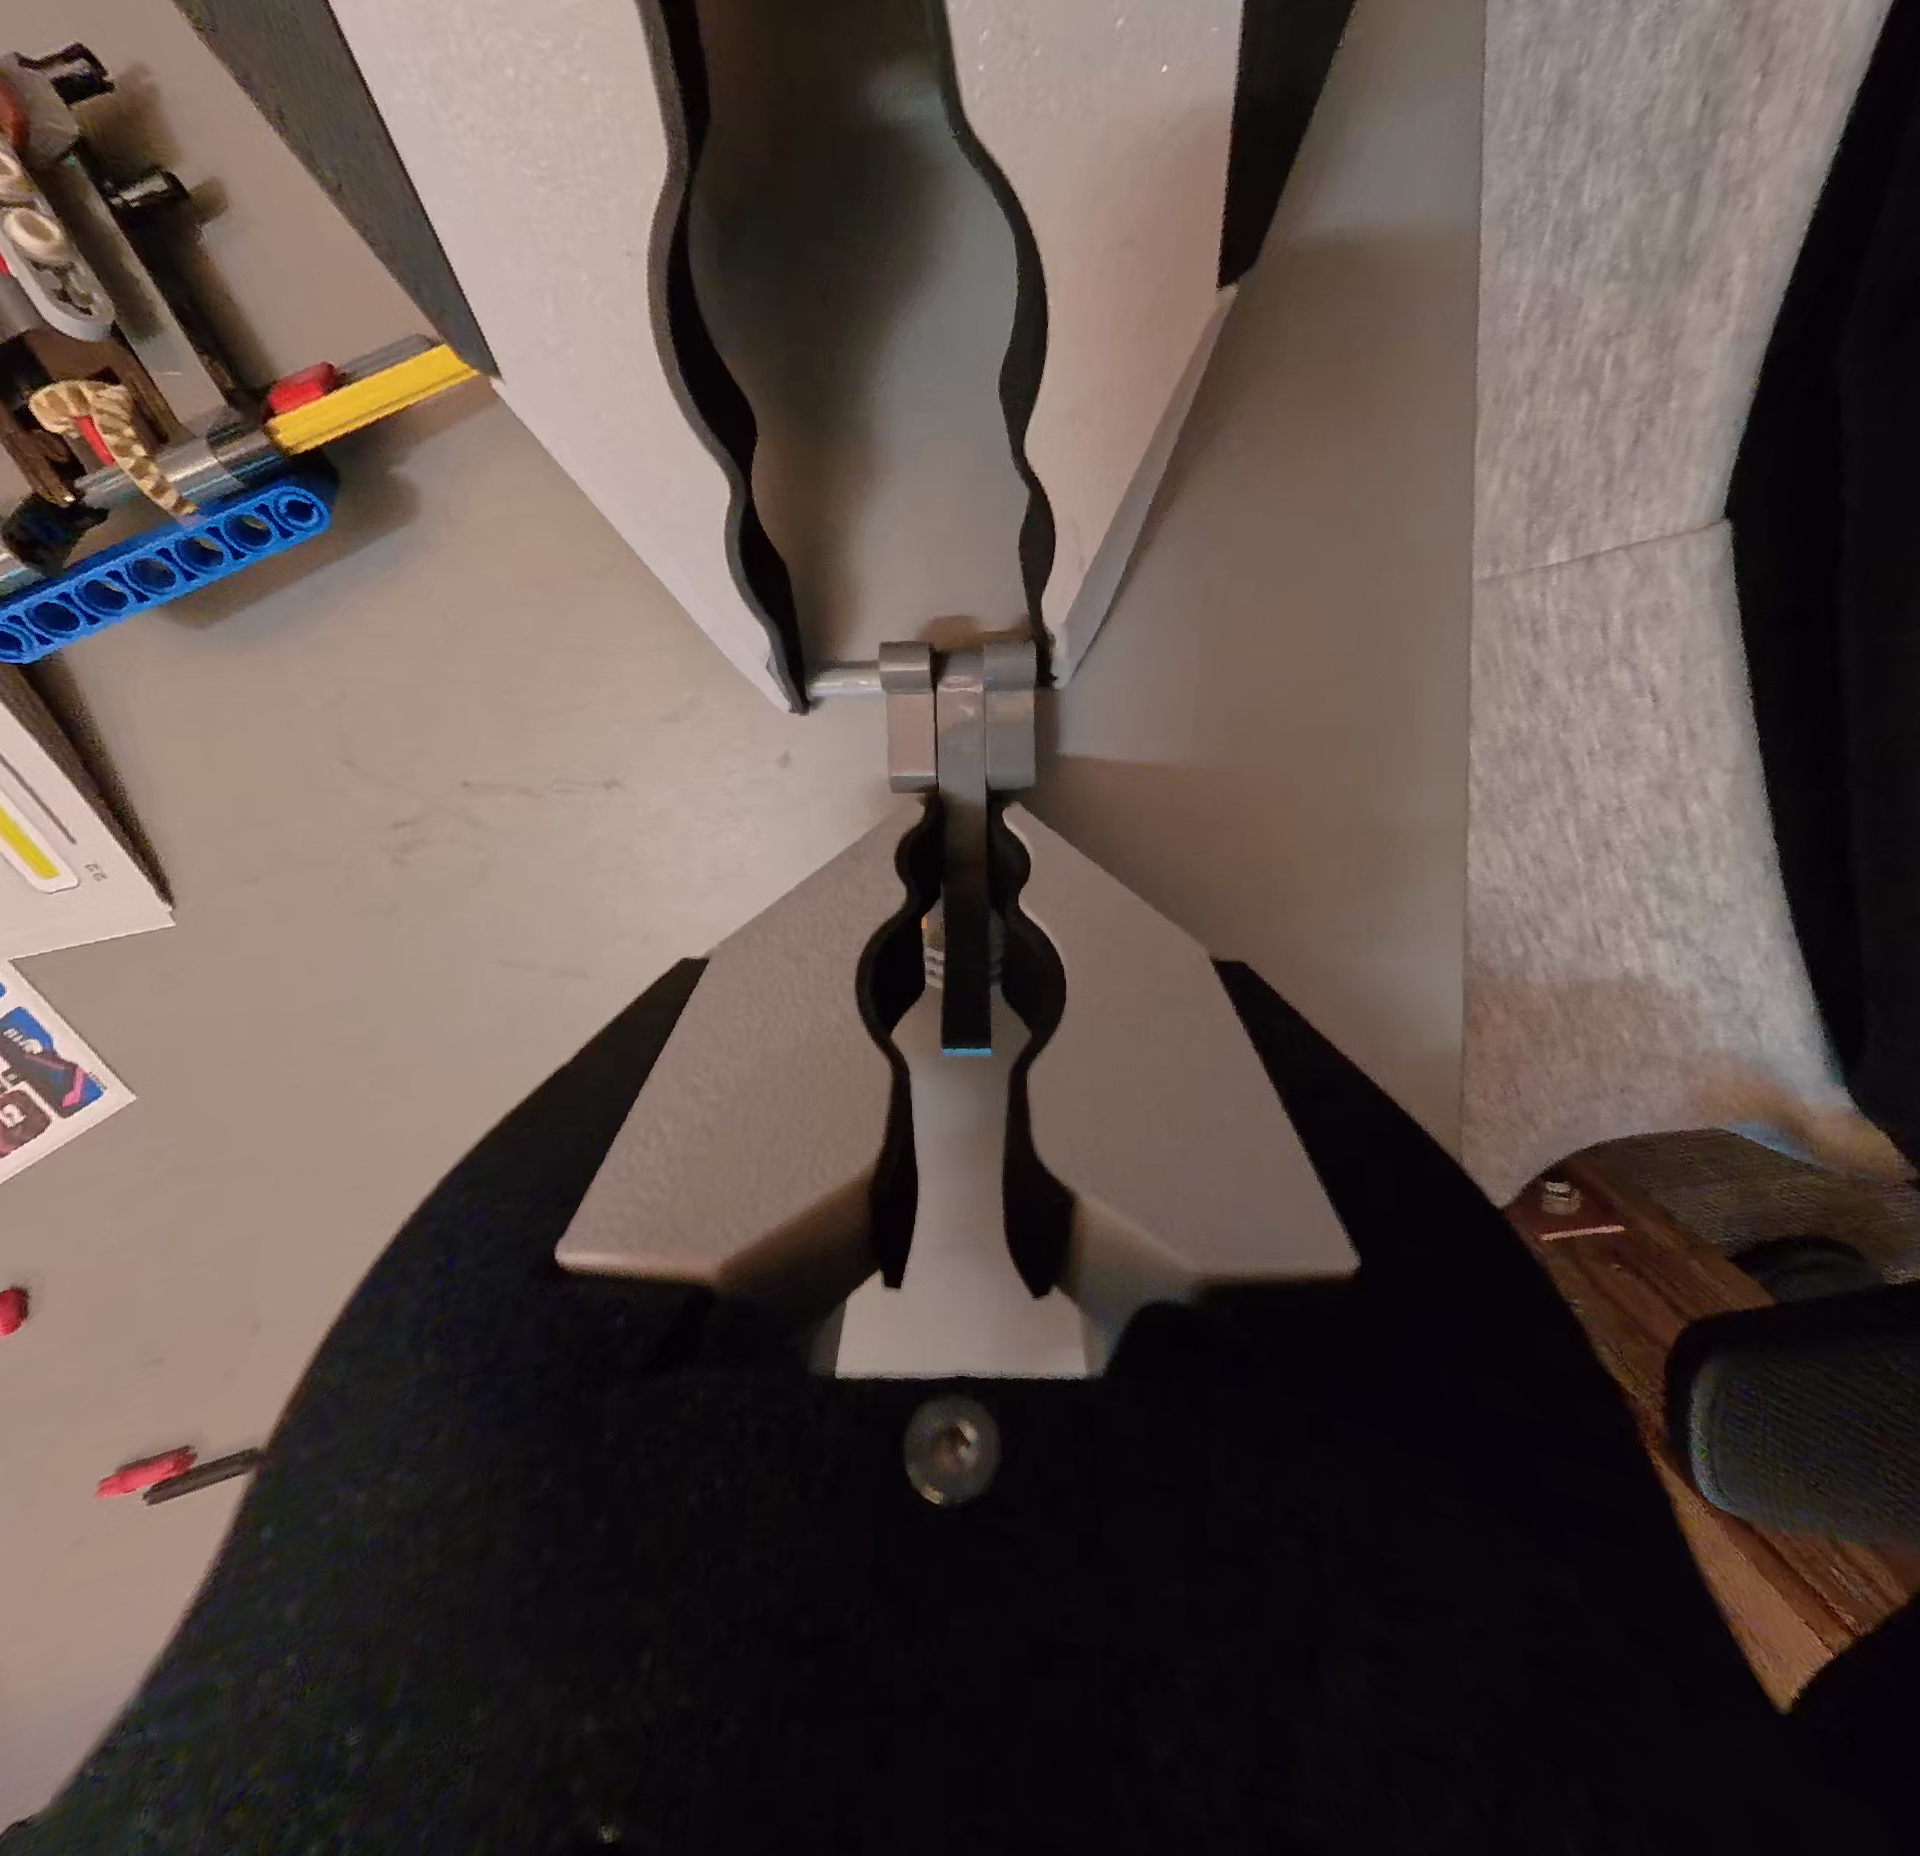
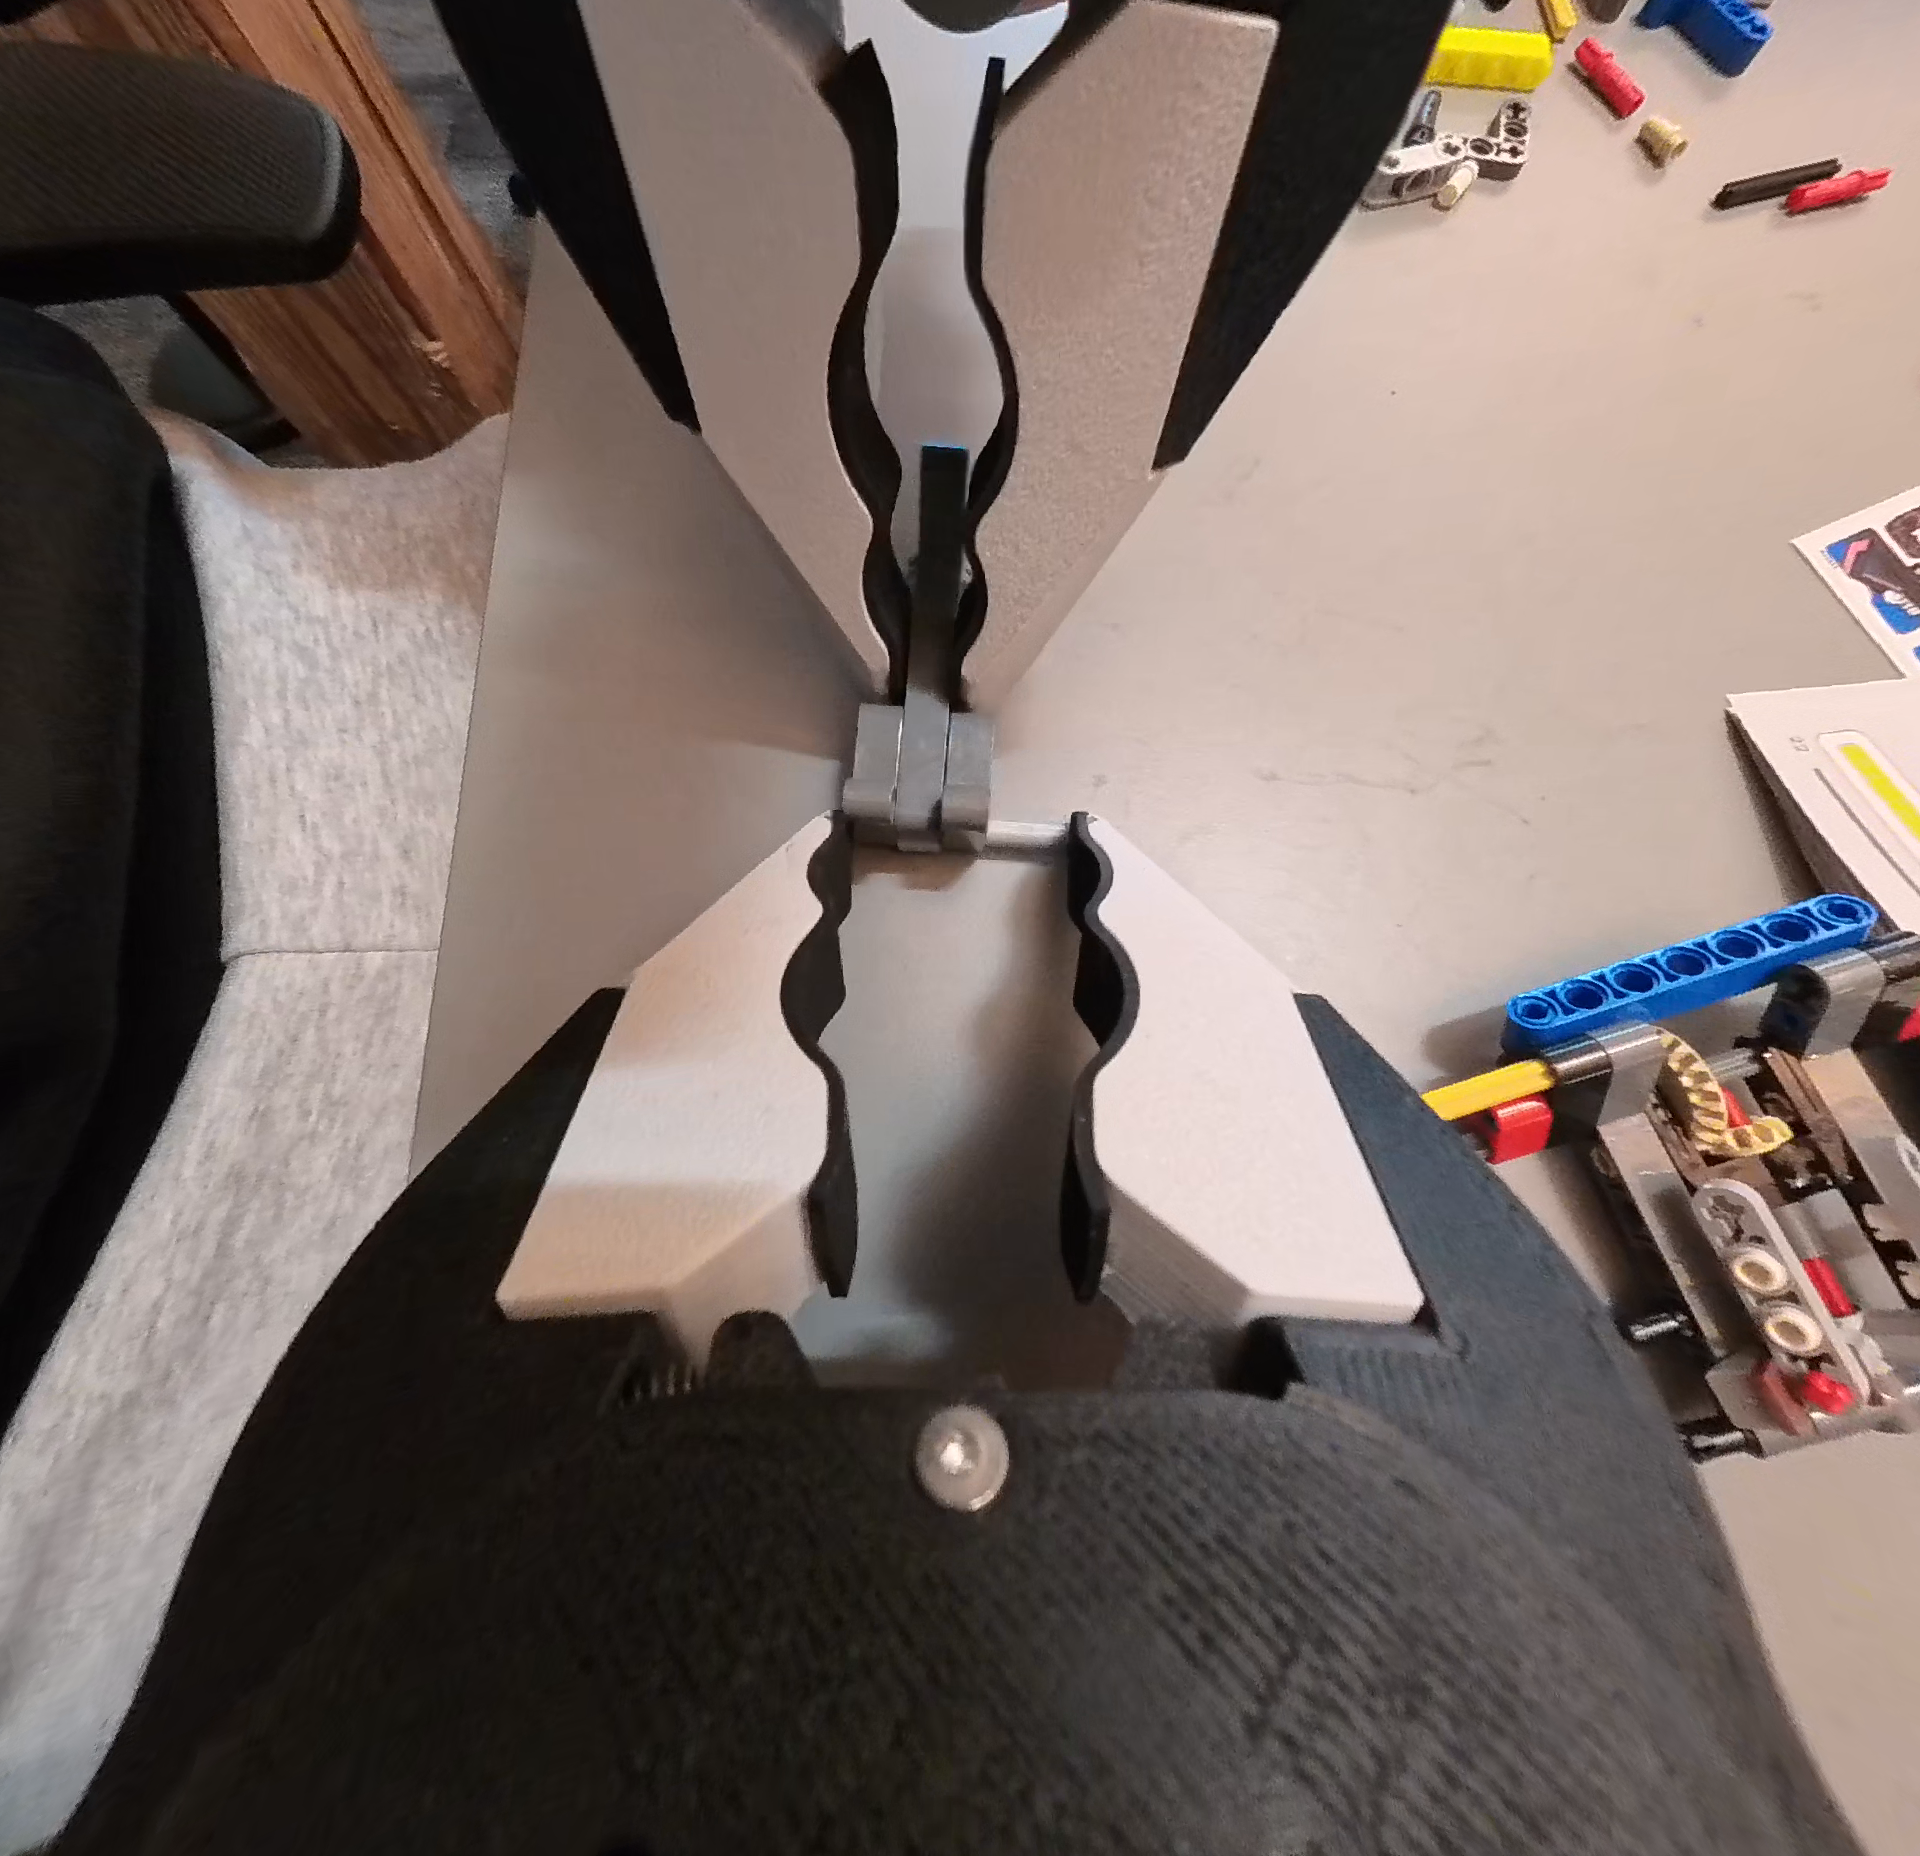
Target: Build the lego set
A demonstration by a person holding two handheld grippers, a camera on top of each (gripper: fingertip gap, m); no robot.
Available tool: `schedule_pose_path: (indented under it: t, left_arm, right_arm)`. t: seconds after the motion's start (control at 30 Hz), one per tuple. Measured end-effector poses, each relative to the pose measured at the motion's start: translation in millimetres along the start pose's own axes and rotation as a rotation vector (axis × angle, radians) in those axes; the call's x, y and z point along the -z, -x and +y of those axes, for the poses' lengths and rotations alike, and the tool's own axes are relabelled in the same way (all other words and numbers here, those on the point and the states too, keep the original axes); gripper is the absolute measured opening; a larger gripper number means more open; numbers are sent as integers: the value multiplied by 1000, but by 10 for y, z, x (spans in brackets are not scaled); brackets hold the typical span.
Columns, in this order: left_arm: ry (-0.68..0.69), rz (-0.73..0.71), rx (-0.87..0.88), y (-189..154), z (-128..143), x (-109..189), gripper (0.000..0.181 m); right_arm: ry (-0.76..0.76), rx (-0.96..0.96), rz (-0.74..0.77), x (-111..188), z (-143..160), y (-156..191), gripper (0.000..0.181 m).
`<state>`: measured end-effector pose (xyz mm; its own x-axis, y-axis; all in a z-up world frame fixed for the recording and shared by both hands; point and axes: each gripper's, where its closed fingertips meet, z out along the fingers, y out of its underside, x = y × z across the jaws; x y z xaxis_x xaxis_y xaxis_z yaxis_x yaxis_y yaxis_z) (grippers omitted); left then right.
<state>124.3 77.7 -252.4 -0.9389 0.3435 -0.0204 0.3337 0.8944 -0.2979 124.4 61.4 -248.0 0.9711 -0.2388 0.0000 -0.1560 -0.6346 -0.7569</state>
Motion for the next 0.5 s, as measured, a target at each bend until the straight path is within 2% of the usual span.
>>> schedule_pose_path:
  t: [0.23, 0.5]
  left_arm:
    - [5, -43, 2, -1, 0, 5, 5]
    - [-77, -118, 51, 19, 39, 60, 12]
  right_arm:
    - [3, 17, 7, 1, 5, 10, 40]
    - [1, 21, 36, 9, 6, 10, 39]
